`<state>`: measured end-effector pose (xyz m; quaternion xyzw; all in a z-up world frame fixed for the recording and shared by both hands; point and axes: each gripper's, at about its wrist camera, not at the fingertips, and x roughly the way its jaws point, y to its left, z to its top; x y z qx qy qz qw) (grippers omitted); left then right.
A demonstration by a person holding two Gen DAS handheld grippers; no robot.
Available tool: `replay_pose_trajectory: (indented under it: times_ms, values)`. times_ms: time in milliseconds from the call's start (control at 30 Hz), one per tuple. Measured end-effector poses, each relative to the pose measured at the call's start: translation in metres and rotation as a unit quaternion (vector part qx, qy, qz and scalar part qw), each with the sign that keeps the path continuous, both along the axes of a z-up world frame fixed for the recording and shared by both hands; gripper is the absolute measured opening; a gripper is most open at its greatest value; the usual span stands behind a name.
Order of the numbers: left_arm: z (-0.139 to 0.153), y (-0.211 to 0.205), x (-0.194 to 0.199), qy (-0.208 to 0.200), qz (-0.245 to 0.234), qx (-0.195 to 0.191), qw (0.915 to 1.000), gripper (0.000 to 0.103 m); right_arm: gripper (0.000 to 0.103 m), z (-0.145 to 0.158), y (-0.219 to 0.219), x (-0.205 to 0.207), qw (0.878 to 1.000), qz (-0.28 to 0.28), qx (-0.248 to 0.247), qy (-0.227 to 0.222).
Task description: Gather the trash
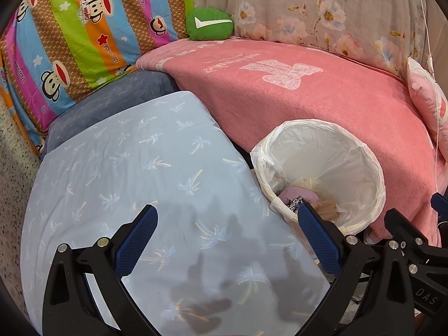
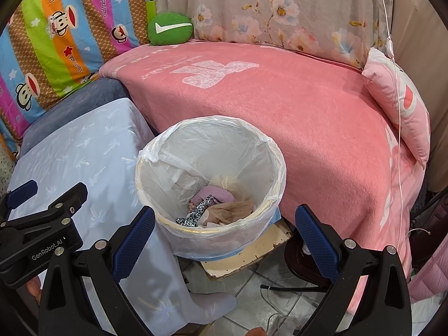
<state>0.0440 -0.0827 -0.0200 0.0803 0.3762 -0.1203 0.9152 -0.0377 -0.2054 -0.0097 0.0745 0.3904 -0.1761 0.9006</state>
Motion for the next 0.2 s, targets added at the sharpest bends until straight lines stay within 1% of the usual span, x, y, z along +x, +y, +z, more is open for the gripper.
replay_pose_trajectory:
  times_ms: [200]
  values:
    - [-0.0011, 0.0018, -0.0013, -0.003, -0.001, 0.004, 1.0, 0.096, 0.098, -0.0008, -0.0008, 0.0012, 1.0, -0.003, 0.0, 0.001]
